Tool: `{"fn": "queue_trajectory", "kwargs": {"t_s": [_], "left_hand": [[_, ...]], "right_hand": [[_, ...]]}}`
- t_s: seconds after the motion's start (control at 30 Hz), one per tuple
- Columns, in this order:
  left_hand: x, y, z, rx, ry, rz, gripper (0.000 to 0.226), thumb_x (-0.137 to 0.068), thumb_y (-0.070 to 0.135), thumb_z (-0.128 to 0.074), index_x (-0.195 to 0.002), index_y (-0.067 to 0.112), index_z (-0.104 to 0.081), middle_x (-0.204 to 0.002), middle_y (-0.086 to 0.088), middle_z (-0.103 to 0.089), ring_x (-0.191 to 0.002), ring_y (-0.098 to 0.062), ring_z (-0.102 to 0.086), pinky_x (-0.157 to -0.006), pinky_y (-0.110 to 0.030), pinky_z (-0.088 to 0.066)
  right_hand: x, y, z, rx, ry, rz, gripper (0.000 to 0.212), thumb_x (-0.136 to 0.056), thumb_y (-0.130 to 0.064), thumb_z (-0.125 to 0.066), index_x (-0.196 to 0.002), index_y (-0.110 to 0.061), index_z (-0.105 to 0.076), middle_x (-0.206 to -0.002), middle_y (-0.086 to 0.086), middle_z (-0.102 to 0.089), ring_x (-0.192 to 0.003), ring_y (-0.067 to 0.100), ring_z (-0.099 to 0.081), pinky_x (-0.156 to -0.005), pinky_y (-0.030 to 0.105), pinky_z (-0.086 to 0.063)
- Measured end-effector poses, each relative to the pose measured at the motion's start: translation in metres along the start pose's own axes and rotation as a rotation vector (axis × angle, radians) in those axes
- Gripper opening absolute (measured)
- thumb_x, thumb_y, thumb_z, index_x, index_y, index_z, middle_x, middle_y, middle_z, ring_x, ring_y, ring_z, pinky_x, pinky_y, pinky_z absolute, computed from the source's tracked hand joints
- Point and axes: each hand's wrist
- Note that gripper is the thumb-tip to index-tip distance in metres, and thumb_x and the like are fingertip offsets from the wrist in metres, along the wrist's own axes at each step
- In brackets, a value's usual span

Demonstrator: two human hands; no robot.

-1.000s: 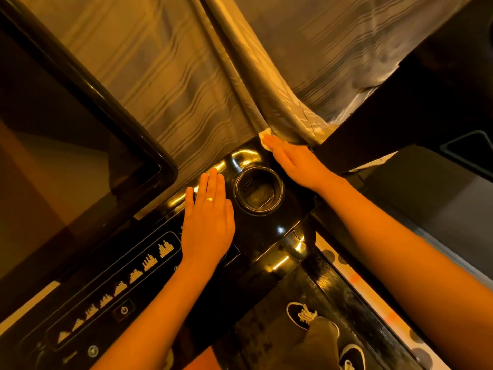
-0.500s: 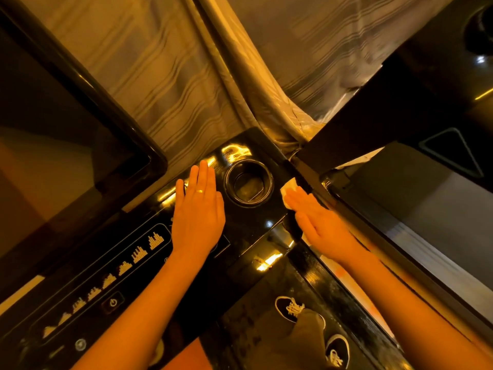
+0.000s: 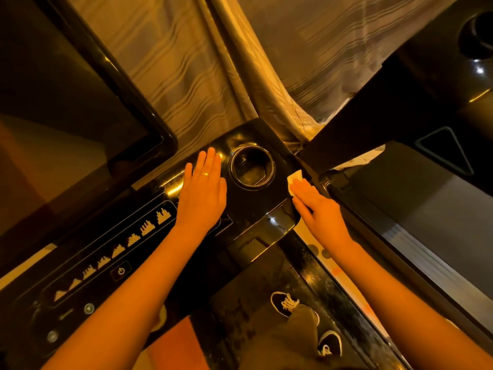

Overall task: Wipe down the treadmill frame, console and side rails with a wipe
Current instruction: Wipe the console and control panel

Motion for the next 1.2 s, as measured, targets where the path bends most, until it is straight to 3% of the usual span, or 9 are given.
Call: {"fn": "queue_trajectory", "kwargs": {"t_s": [0.17,0.3,0.4,0.53,0.73,0.83,1.07,1.13,1.2], "left_hand": [[0.052,-0.007,0.003,0.053,-0.022,-0.047,0.057,-0.104,0.029,-0.027,-0.157,0.010,-0.025,-0.166,-0.010,-0.018,-0.154,-0.024,-0.012,-0.118,-0.039,-0.002],[0.093,-0.023,-0.005,0.043,-0.040,-0.044,0.056,-0.107,0.027,-0.036,-0.159,0.013,-0.020,-0.167,-0.006,-0.012,-0.153,-0.017,-0.001,-0.119,-0.040,0.002],[0.107,-0.033,-0.008,0.062,-0.081,-0.091,0.058,-0.109,0.029,-0.034,-0.160,0.017,-0.010,-0.167,-0.001,-0.001,-0.152,-0.013,0.008,-0.120,-0.039,0.008],[0.109,-0.036,-0.014,0.024,-0.058,-0.121,0.057,-0.109,0.031,-0.032,-0.160,0.017,-0.009,-0.166,0.001,0.003,-0.152,-0.015,0.008,-0.120,-0.040,0.009],[0.111,-0.031,-0.020,-0.049,-0.001,-0.098,0.057,-0.106,0.031,-0.029,-0.159,0.012,-0.019,-0.167,-0.007,-0.015,-0.153,-0.020,-0.004,-0.122,-0.046,-0.004],[0.111,-0.031,-0.022,-0.054,0.006,-0.099,0.056,-0.107,0.028,-0.035,-0.159,0.012,-0.019,-0.167,-0.008,-0.016,-0.154,-0.022,-0.007,-0.123,-0.047,-0.006],[0.110,-0.030,-0.021,-0.071,0.010,-0.103,0.056,-0.106,0.030,-0.034,-0.158,0.011,-0.022,-0.166,-0.010,-0.018,-0.154,-0.025,-0.012,-0.122,-0.048,-0.007],[0.110,-0.029,-0.020,-0.074,0.005,-0.108,0.056,-0.106,0.030,-0.033,-0.157,0.010,-0.024,-0.166,-0.011,-0.020,-0.154,-0.027,-0.014,-0.122,-0.048,-0.006],[0.110,-0.029,-0.019,-0.096,0.018,-0.114,0.056,-0.106,0.031,-0.033,-0.157,0.010,-0.025,-0.165,-0.012,-0.022,-0.153,-0.028,-0.017,-0.121,-0.047,-0.006]], "right_hand": [[0.015,-0.005,-0.002,0.077,-0.098,-0.040,0.061,-0.099,-0.051,-0.030,-0.155,-0.027,-0.032,-0.161,0.003,-0.031,-0.146,0.030,-0.030,-0.115,0.041,-0.028],[0.036,-0.011,-0.002,0.066,-0.149,0.045,0.056,-0.105,-0.038,-0.037,-0.157,-0.026,-0.020,-0.163,0.005,-0.025,-0.147,0.032,-0.029,-0.115,0.044,-0.031],[0.048,-0.023,-0.003,0.044,-0.123,0.057,0.052,-0.105,-0.032,-0.043,-0.153,-0.023,-0.029,-0.150,0.006,-0.041,-0.127,0.022,-0.050,-0.093,0.038,-0.050],[0.042,-0.026,-0.002,0.178,-0.075,0.155,0.045,-0.102,-0.034,-0.046,-0.142,-0.013,-0.041,-0.128,0.004,-0.049,-0.092,0.006,-0.044,-0.073,0.024,-0.039],[0.033,-0.034,-0.011,0.114,-0.165,0.031,0.065,-0.105,-0.040,-0.034,-0.159,-0.018,-0.008,-0.167,0.005,-0.006,-0.147,0.013,-0.014,-0.112,0.029,-0.012],[0.046,-0.050,-0.019,0.073,-0.182,-0.053,0.065,-0.106,-0.037,-0.035,-0.160,-0.016,-0.005,-0.167,0.008,-0.001,-0.153,0.023,0.001,-0.121,0.037,-0.002],[0.056,-0.063,-0.032,0.181,-0.157,-0.003,0.058,-0.105,-0.035,-0.034,-0.157,-0.012,-0.020,-0.162,0.010,-0.023,-0.148,0.028,-0.025,-0.117,0.033,-0.017],[0.040,-0.062,-0.027,0.123,-0.083,-0.103,0.054,-0.102,-0.038,-0.035,-0.149,-0.013,-0.029,-0.150,0.012,-0.035,-0.132,0.030,-0.041,-0.109,0.042,-0.039],[0.035,-0.065,-0.030,0.111,-0.066,-0.173,0.058,-0.101,-0.043,-0.033,-0.150,-0.012,-0.027,-0.155,0.015,-0.028,-0.140,0.033,-0.033,-0.114,0.053,-0.036]]}}
Point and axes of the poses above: each hand's wrist, its own x-axis away from the middle knuckle, its own z-axis out of the back of the hand, y = z × x
